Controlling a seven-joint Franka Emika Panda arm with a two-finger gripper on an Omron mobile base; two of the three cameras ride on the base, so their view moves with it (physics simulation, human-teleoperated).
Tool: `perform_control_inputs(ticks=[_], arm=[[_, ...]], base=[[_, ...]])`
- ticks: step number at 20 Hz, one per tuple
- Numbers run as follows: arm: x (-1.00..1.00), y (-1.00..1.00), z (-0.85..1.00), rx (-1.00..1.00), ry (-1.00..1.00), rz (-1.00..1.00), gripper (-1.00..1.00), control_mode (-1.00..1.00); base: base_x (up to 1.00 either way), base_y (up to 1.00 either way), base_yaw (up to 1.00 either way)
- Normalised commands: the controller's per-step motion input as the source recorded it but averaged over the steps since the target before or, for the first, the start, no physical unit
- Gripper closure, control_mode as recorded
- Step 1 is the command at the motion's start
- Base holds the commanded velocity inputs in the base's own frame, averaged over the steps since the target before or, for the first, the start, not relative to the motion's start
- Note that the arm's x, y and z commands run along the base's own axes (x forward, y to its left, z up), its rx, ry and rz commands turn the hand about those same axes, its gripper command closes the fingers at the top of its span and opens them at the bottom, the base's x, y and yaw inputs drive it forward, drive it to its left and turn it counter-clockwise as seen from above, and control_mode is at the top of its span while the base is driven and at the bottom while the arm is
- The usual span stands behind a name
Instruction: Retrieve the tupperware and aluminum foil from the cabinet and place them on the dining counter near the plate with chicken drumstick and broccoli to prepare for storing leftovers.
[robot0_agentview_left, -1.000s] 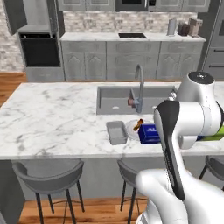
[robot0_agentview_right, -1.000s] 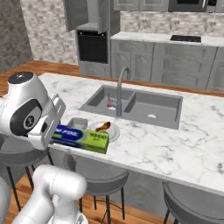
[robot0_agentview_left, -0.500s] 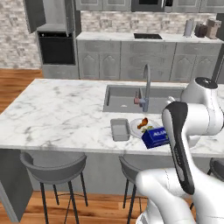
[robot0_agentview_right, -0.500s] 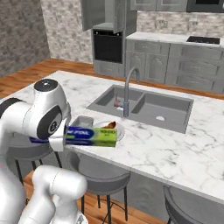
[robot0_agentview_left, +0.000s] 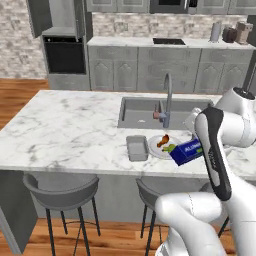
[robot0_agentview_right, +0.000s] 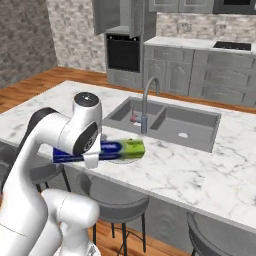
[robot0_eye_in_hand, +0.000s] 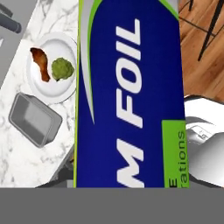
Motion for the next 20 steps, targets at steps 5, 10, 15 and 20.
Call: perform_control_inputs(ticks=[5,10,15,20], arm=[[0.33,-0.83,0.0,0.1,0.0,0.44,1.0,-1.0],[0.52,-0.98,-0.04,0.14,0.0,0.44,1.0,-1.0],[0.54,-0.73,-0.07,0.06,0.0,0.28,1.0,-1.0],[0.53,-0.44,-0.23,0.0,0.0,0.24,1.0,-1.0]], base=[[0.0,0.0,0.0],[0.0,0.0,0.0],[0.0,0.0,0.0],[0.0,0.0,0.0]])
